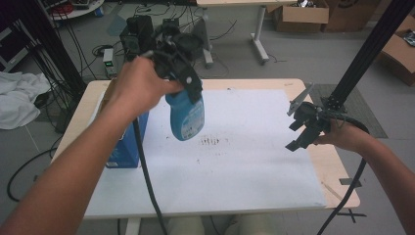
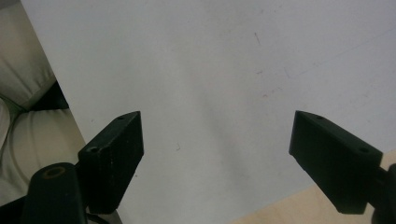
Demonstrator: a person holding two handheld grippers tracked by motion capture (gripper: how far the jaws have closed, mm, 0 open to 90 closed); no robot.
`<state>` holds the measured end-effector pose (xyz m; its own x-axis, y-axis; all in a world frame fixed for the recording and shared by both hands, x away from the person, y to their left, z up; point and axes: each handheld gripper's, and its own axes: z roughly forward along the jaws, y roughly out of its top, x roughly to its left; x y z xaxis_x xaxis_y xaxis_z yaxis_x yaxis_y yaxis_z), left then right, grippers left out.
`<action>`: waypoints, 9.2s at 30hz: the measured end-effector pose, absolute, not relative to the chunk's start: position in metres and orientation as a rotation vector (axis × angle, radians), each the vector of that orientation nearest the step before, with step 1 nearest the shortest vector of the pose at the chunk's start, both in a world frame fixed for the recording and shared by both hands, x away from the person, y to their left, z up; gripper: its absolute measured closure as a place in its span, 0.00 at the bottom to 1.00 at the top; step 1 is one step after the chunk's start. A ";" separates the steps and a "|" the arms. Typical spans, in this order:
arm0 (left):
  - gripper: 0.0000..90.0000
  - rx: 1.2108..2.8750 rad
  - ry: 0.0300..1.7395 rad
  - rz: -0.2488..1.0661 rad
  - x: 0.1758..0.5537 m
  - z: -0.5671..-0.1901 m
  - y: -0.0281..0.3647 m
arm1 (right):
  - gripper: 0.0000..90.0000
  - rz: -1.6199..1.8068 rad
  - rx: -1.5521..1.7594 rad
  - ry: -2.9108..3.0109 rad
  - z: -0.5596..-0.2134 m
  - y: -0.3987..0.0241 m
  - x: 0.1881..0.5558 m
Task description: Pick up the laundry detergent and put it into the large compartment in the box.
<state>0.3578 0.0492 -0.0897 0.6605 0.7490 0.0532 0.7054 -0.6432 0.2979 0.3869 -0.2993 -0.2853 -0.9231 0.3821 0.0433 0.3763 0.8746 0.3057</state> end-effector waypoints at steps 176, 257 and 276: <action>0.31 2.064 2.021 0.408 0.395 -0.249 0.242 | 0.20 0.471 0.602 3.038 -0.292 -0.290 0.396; 0.21 2.796 0.802 0.263 0.385 -0.230 0.017 | 0.20 0.467 0.606 3.044 -0.286 -0.288 0.396; 0.22 2.830 0.725 0.226 0.384 -0.235 0.008 | 0.20 0.466 0.603 3.044 -0.286 -0.287 0.395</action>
